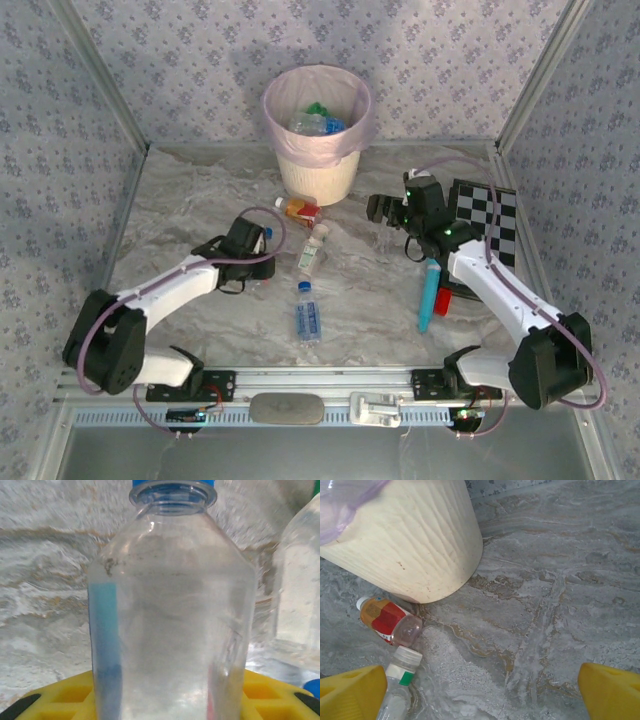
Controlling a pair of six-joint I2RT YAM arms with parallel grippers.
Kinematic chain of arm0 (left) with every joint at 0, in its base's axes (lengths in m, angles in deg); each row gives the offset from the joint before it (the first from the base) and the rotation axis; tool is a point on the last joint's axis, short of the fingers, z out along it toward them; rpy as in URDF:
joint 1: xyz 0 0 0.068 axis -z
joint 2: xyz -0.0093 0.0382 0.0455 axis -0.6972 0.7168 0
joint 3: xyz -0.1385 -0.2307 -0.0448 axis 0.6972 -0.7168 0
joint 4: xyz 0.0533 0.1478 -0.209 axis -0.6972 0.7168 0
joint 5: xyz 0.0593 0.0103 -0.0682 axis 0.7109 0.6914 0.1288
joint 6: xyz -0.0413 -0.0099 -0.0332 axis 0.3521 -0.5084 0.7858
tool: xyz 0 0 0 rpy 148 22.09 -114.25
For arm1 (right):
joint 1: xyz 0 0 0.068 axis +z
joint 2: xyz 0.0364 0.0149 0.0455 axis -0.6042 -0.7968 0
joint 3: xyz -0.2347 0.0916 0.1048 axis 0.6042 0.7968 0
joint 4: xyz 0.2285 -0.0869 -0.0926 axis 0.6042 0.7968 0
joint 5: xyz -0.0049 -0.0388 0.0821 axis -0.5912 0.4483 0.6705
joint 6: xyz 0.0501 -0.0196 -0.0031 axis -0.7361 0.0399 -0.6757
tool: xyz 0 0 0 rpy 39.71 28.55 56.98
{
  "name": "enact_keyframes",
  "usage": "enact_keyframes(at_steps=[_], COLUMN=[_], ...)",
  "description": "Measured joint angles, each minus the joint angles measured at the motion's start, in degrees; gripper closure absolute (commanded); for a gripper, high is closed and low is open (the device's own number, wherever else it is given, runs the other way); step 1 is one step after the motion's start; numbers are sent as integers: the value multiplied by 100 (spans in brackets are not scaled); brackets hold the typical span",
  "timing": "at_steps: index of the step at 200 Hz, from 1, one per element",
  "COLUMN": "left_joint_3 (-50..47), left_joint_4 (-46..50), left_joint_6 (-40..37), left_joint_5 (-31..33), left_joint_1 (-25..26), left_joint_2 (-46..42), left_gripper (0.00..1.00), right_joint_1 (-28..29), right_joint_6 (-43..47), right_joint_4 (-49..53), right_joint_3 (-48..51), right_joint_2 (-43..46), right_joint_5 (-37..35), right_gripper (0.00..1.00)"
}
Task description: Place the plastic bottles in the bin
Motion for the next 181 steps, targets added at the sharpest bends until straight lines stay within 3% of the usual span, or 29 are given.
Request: enact_keyframes(at_steps=[48, 95, 181], left_joint_3=[323, 1628, 5165], left_joint_4=[-166, -417, -411], left_joint_6=[61, -308, -1178], left_joint_5=[63, 98, -549], left_joint_1=[0, -63, -721], left_joint_2=[-678, -721, 1432], left_gripper=[58, 58, 58], right_joint_1=[-339, -380, -380], right_joint_6=[-48, -114, -245], right_joint_4=[-168, -219, -299], right_joint_3=[179, 289, 638], right_joint_2=[-26, -57, 195], right_joint_5=[680, 1075, 1351], right_gripper=[0, 0, 0])
